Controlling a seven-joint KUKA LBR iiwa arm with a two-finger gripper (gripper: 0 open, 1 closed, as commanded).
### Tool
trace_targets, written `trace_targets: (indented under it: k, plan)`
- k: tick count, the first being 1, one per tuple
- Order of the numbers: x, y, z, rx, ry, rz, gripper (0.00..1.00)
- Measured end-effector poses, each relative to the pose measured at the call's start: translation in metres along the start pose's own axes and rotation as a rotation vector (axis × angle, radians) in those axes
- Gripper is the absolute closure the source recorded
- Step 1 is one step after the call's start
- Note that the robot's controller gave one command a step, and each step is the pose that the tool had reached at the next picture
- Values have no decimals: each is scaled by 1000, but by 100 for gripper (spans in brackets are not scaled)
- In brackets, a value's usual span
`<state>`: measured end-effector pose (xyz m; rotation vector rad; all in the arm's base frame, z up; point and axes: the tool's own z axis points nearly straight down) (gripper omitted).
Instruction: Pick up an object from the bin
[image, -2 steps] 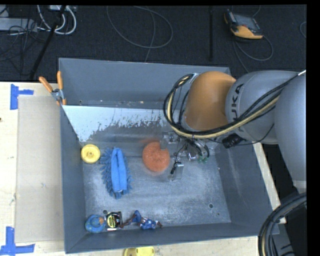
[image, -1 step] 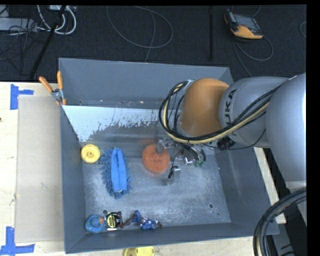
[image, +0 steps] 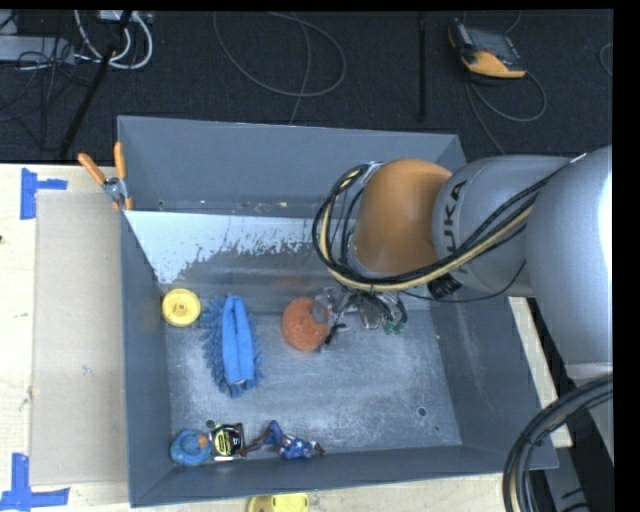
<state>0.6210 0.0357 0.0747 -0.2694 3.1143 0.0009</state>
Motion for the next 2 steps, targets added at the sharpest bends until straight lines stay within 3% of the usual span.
trace_targets:
  k: [1, 2]
  plan:
    - [0, 0, 0, 0, 0, 0, 100]
    - [8, 15, -138, -1, 12, -2, 100]
